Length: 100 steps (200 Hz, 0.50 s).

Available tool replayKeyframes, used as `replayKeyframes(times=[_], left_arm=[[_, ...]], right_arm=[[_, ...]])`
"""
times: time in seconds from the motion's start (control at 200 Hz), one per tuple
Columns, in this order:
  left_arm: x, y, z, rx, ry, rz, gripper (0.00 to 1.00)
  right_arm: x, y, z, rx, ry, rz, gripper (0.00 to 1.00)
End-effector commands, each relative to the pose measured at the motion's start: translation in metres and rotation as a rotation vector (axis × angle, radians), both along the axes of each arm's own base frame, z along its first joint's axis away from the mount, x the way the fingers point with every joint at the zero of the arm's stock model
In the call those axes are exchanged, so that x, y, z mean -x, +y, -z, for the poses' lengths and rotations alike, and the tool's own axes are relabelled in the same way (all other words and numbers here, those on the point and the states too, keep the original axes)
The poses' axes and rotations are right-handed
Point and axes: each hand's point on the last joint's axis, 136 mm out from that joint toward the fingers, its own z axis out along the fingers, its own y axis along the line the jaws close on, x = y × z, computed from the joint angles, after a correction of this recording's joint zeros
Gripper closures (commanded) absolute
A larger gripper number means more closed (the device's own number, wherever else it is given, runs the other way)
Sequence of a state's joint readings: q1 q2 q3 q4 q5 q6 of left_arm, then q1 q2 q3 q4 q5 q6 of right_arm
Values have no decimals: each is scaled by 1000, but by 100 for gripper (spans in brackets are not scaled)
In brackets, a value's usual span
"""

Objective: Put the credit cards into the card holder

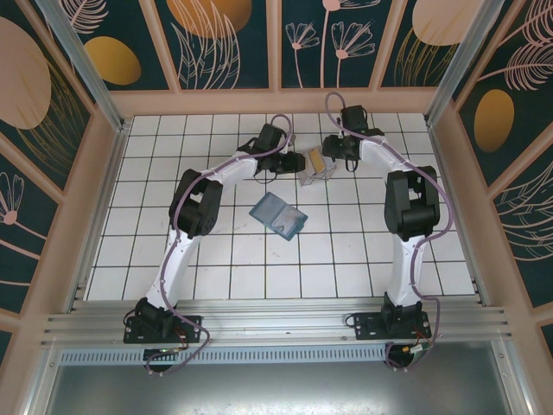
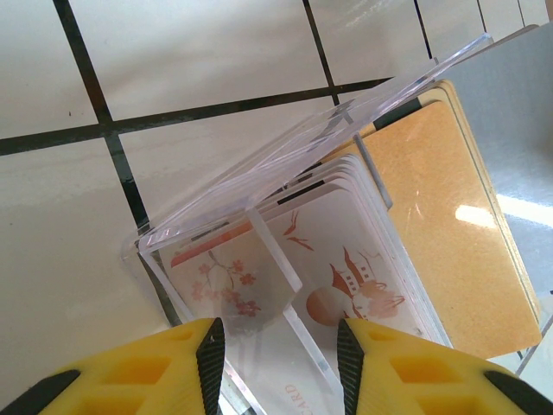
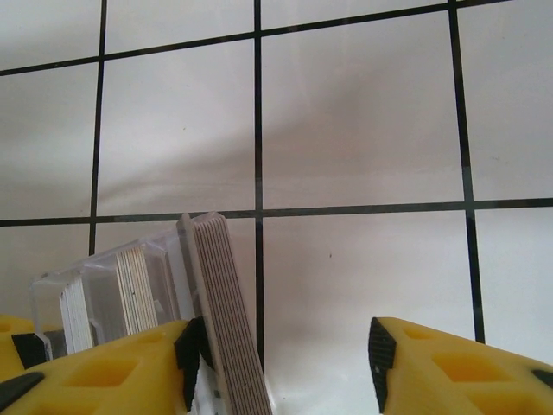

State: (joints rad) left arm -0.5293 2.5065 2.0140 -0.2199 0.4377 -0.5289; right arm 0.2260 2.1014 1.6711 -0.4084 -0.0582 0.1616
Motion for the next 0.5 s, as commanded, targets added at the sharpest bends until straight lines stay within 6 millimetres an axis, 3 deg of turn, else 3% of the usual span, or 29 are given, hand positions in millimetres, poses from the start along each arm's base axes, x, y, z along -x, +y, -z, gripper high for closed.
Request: replayKeyframes(times=[0.0, 0.42, 0.495], left_arm=[[15, 14, 33, -83, 91, -27, 59], [15, 14, 34, -82, 95, -27, 59], [15, 14, 33, -81, 93, -28, 59]], right_arm=[[3, -4, -18, -7, -23, -3, 51], [5, 4, -33, -14, -44, -45, 88], [5, 5, -37, -15, -46, -48, 90]])
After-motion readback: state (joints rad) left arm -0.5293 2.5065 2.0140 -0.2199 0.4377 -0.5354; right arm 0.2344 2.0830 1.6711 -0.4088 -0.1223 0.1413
